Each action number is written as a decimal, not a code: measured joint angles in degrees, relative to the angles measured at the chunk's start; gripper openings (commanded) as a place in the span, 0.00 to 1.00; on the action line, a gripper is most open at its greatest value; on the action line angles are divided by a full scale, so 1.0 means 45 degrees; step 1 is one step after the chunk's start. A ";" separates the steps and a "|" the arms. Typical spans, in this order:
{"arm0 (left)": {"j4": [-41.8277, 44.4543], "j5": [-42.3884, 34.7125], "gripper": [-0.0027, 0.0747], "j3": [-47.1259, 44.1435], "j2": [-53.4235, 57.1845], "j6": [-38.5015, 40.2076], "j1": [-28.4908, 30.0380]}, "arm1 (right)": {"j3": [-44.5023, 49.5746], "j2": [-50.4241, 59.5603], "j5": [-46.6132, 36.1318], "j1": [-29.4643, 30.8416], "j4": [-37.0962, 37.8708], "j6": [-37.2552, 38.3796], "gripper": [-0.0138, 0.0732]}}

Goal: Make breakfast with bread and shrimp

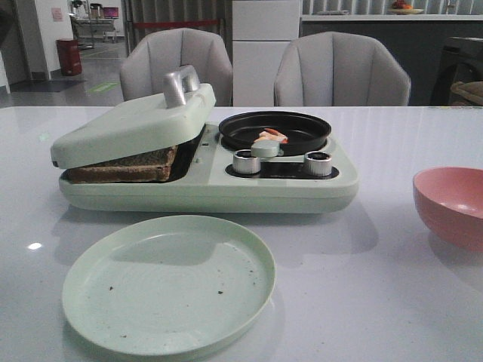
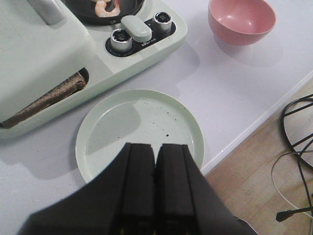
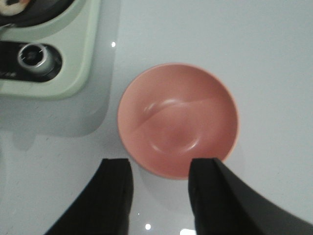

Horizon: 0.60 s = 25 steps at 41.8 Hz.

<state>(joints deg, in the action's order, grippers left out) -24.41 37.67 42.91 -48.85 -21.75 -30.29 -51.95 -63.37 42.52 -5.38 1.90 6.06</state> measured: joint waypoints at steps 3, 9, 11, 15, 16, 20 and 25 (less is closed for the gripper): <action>0.0000 0.0000 0.16 0.0000 0.0000 0.0000 0.0000 | 0.0516 0.0922 0.0285 -0.0547 -0.0022 -0.0012 0.62; 0.0000 0.0000 0.16 0.0000 0.0000 0.0000 0.0000 | 0.1620 0.2559 0.0714 -0.1187 -0.0161 -0.0030 0.62; 0.0000 0.0000 0.16 0.0000 0.0000 0.0000 0.0000 | 0.1929 0.3089 0.0892 -0.1238 -0.0247 -0.0030 0.62; 0.0000 0.0000 0.16 0.0000 0.0000 0.0000 0.0000 | 0.2671 0.4164 0.1388 -0.1238 -0.0273 -0.0030 0.62; 0.0000 0.0000 0.16 0.0000 0.0000 0.0000 0.0000 | 0.2818 0.4381 0.1481 -0.1238 -0.0296 -0.0030 0.62; 0.0000 0.0000 0.16 0.0000 0.0000 0.0000 0.0000 | 0.3445 0.5355 0.1842 -0.1238 -0.0314 -0.0030 0.62; 0.0000 0.0000 0.16 0.0000 0.0000 0.0000 0.0000 | 0.3999 0.6355 0.2003 -0.1238 -0.0345 -0.0030 0.62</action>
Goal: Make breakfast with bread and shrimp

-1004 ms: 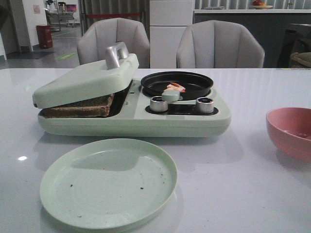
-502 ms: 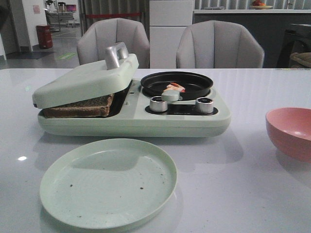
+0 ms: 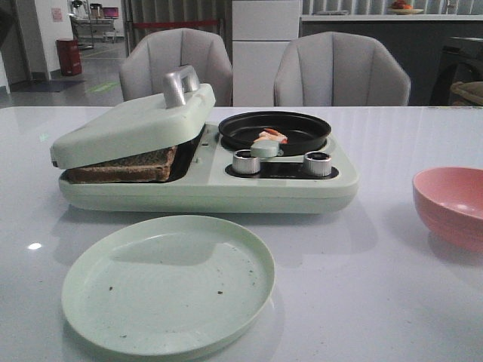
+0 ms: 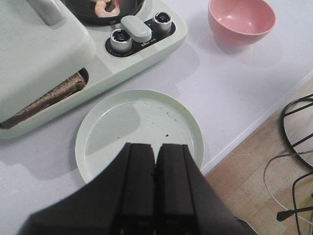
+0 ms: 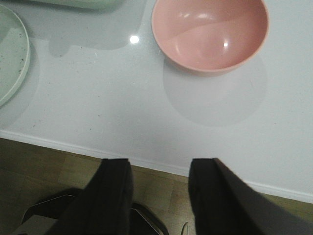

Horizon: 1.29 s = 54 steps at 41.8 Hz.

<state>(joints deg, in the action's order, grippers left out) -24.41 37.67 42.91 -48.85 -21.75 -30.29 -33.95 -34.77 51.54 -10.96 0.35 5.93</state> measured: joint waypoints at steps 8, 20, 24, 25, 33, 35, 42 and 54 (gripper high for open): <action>0.0000 0.0000 0.16 0.0000 0.0000 0.0000 0.0000 | 0.0399 0.0929 0.0075 0.0000 0.0000 0.0000 0.50; 0.0366 0.0000 0.17 0.0000 0.0000 0.0000 0.0028 | 0.0399 0.1007 0.0062 0.0000 -0.0078 0.0000 0.21; 0.0858 0.0000 0.17 0.0000 0.0000 0.0525 0.0350 | 0.0399 0.1007 0.0009 0.0000 -0.0078 -0.0012 0.21; 0.1135 -0.0033 0.17 0.0000 0.0000 0.0808 0.0447 | 0.0399 0.1007 0.0009 0.0000 0.0000 -0.0012 0.21; 0.3007 -0.0100 0.16 0.0000 0.0000 0.2329 0.1519 | 0.0405 0.1007 -0.0076 0.0000 -0.0078 -0.0012 0.21; 0.3189 -0.0100 0.16 0.0000 0.0000 0.2429 0.1830 | 0.0405 0.1007 -0.0114 0.0000 -0.0078 -0.0012 0.21; 0.3344 -0.0111 0.16 0.0000 0.0000 0.2508 0.2500 | 0.0405 0.1007 -0.0136 0.0000 -0.0078 -0.0012 0.21; 0.3358 -0.0131 0.16 0.0000 0.0000 0.2558 0.2584 | 0.0405 0.1007 -0.0136 0.0000 -0.0078 -0.0012 0.21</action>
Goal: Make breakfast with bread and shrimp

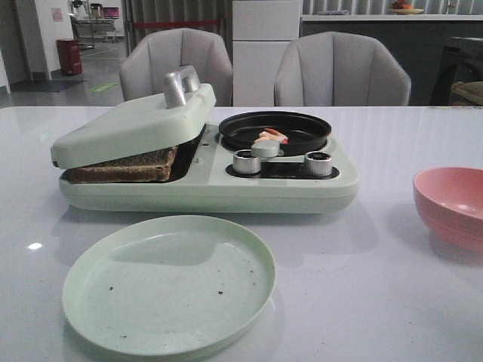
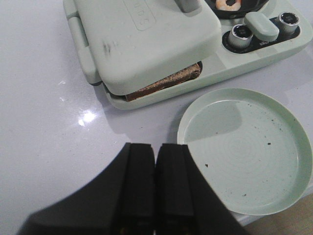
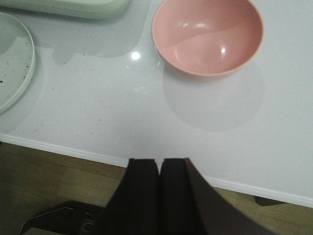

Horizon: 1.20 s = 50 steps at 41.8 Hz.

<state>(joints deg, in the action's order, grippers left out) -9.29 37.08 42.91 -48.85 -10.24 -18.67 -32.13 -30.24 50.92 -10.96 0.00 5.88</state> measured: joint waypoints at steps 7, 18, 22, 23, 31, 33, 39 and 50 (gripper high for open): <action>0.0145 -0.0069 0.16 -0.0028 0.0000 0.0000 0.0000 | 0.0000 0.0000 -0.0006 0.0000 0.0000 0.0000 0.21; 0.1322 -0.2244 0.16 -0.2158 0.2174 -0.0111 0.1115 | 0.0022 0.0000 -0.0028 0.0000 0.0000 0.0000 0.21; 0.1374 -0.3411 0.16 -0.3456 0.3627 -0.0111 0.1743 | 0.0022 0.0000 -0.0028 0.0000 0.0000 0.0000 0.21; 0.1374 -0.3639 0.16 -0.3858 0.3956 -0.0111 0.1927 | 0.0022 0.0000 -0.0028 0.0000 0.0000 0.0000 0.21; 0.1145 -0.5368 0.16 -0.6348 0.6662 -0.0117 0.2956 | 0.0022 0.0000 -0.0028 0.0000 0.0000 0.0000 0.21; 0.0884 -0.5711 0.16 -0.6880 0.7327 -0.0117 0.3181 | 0.0022 0.0000 -0.0028 0.0000 0.0000 0.0000 0.21; 0.0054 -0.6183 0.16 -0.8158 0.8718 -0.0117 0.3723 | 0.0022 0.0000 -0.0028 0.0000 0.0000 0.0000 0.21; -0.0211 -0.6525 0.16 -0.9343 1.0649 -0.0117 0.4005 | 0.0022 0.0000 -0.0028 0.0000 0.0000 0.0000 0.21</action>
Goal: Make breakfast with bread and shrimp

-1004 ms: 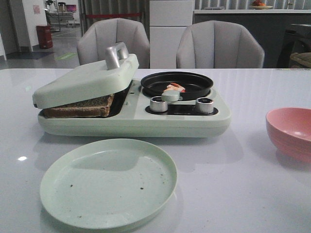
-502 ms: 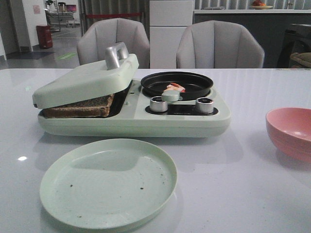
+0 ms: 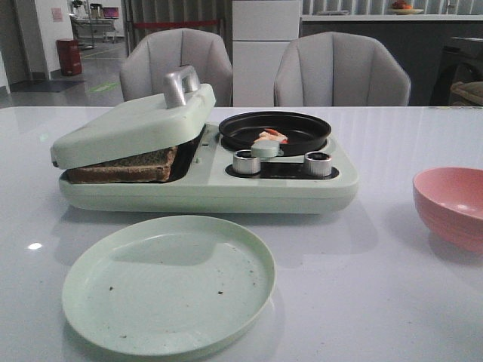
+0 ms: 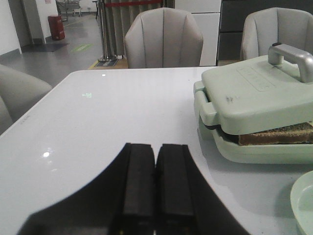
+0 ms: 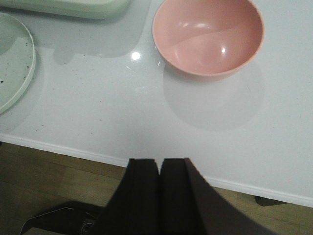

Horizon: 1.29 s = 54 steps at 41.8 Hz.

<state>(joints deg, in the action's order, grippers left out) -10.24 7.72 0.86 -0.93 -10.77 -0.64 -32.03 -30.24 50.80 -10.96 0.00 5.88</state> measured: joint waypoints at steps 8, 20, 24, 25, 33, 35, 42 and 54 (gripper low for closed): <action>-0.0048 -0.0520 0.16 -0.0203 0.0256 0.0000 0.0000 | 0.0000 0.0000 0.0000 0.0000 0.0000 0.0000 0.21; -0.0026 -0.0576 0.17 -0.0203 0.0256 0.0000 0.0000 | 0.0000 0.0000 0.0000 0.0000 0.0000 0.0000 0.21; 0.0110 -0.0576 0.17 -0.0203 0.0256 0.0087 0.0000 | 0.0000 0.0000 0.0000 0.0000 0.0000 0.0000 0.21; 0.0205 -0.0576 0.17 -0.0203 0.0256 0.0209 0.0000 | 0.0000 0.0000 0.0000 0.0000 0.0000 0.0000 0.21; 0.2611 -0.0576 0.17 -0.0203 0.0256 0.2893 0.0000 | 0.0000 0.0000 0.0000 0.0000 0.0000 0.0000 0.21; 0.3075 -0.0576 0.16 -0.0203 0.0256 0.3419 0.0000 | 0.0000 0.0000 0.0000 0.0000 0.0000 0.0000 0.21; 0.3504 -0.1018 0.16 -0.0203 0.0256 0.3771 0.0000 | 0.0000 0.0000 0.0000 0.0000 0.0000 0.0000 0.21; 0.2880 -0.1332 0.16 -0.0203 0.0256 0.3165 0.0000 | 0.0000 0.0000 0.0000 0.0000 0.0000 0.0000 0.21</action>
<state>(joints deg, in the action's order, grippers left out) 2.72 1.72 -0.05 0.22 3.47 -0.64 -32.03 -30.24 50.80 -10.96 0.00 5.88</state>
